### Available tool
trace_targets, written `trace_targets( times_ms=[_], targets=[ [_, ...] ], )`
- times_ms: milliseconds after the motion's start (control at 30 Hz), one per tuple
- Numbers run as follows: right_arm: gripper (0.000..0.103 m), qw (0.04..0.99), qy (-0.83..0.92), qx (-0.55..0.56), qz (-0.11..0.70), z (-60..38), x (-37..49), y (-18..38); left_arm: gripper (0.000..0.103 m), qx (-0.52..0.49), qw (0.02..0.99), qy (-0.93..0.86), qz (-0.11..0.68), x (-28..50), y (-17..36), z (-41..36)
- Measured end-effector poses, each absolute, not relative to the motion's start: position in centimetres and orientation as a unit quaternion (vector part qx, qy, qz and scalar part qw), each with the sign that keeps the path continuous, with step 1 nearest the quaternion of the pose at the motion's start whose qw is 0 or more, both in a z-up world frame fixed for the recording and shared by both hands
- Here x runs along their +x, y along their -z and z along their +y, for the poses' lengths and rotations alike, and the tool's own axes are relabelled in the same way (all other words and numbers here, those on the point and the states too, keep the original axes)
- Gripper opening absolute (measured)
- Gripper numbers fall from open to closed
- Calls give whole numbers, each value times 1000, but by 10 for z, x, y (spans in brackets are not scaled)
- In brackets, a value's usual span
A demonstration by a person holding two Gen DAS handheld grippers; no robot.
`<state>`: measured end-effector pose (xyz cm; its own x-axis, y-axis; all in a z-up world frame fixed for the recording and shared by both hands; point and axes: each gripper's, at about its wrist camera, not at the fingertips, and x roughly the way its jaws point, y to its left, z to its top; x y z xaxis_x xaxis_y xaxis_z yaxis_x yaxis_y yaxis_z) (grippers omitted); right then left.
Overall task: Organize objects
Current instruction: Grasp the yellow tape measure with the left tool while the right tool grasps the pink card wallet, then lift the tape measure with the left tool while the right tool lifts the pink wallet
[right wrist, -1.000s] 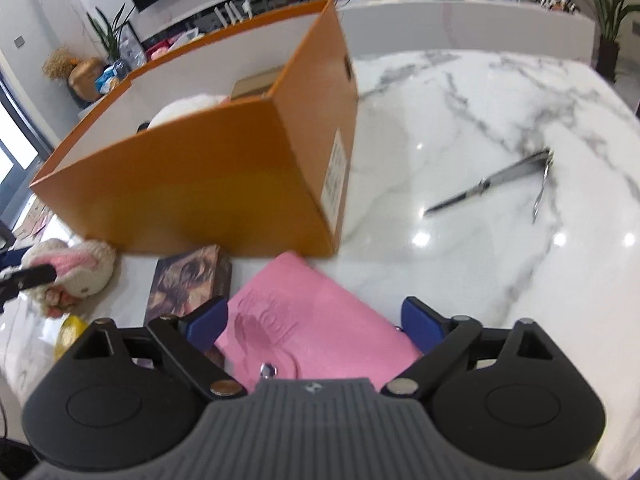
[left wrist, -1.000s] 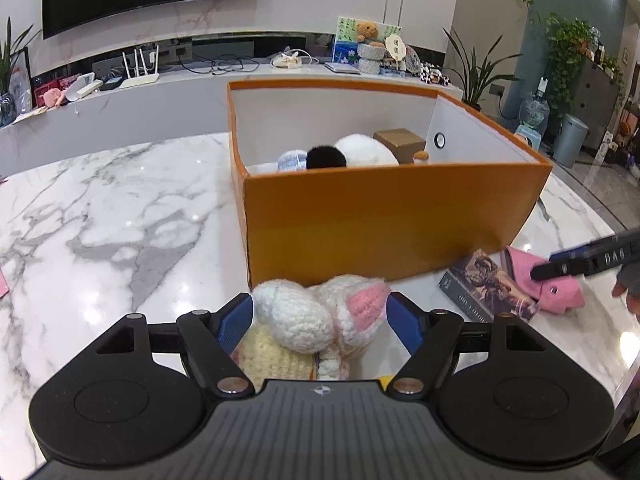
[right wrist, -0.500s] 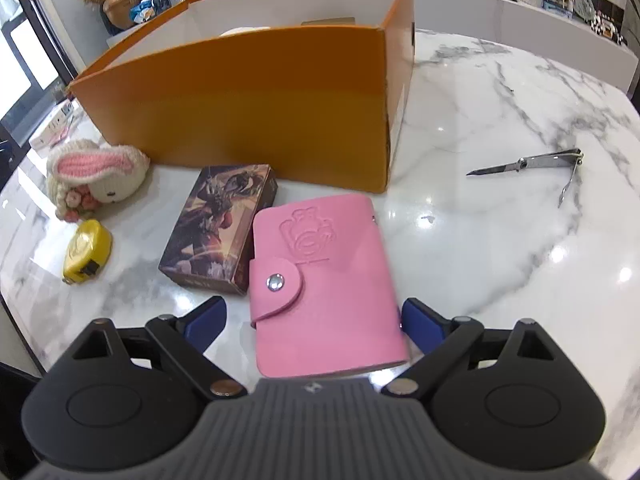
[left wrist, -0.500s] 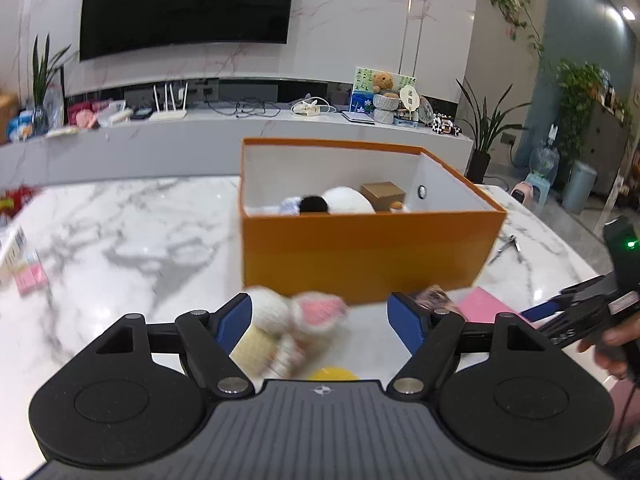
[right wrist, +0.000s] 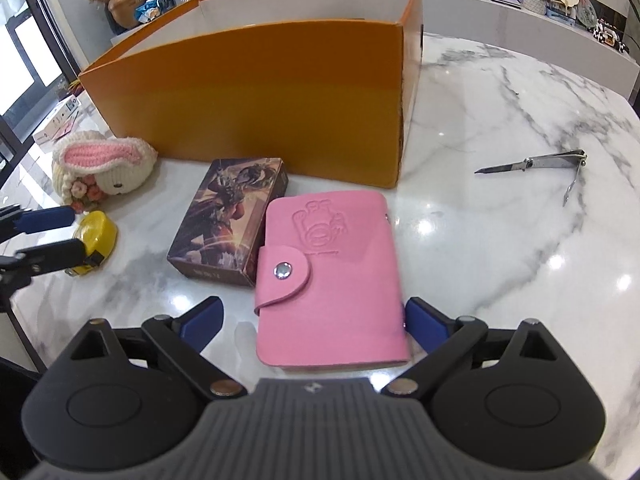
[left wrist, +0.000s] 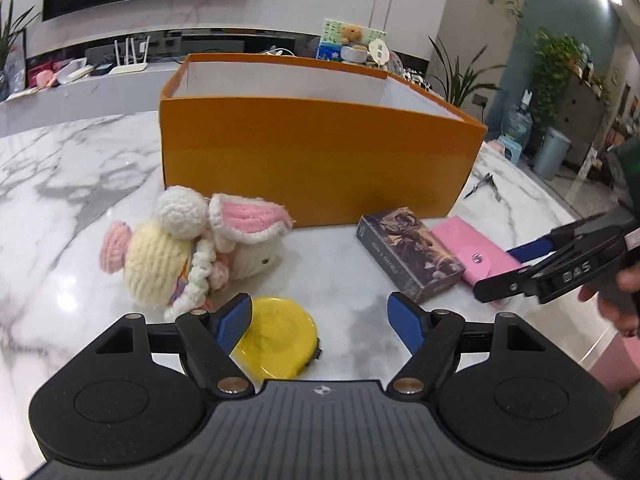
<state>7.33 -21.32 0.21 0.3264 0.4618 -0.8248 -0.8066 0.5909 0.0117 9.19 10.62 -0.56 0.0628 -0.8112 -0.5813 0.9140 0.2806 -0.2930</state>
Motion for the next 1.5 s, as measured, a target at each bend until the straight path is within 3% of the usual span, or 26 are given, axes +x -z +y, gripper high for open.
trace_targets(
  times_ms=[433, 567, 667, 833, 900, 1500],
  targets=[
    [98, 804, -398, -208, 390, -209, 78, -5, 88, 125, 729, 579, 343, 97, 28, 95],
    [94, 806, -398, -226, 377, -203, 74, -3, 83, 139, 734, 575, 333, 93, 29, 95],
    [86, 803, -395, -252, 369, -198, 70, 2, 77, 144, 740, 569, 329, 91, 29, 96],
    [82, 804, -397, -263, 356, -197, 69, 3, 76, 138, 744, 563, 333, 93, 29, 96],
    [82, 805, -397, -257, 357, -199, 71, 3, 71, 137, 744, 564, 332, 92, 29, 97],
    [80, 824, -376, -221, 361, -210, 60, -12, 70, 121, 732, 578, 339, 82, 16, 99]
  ],
)
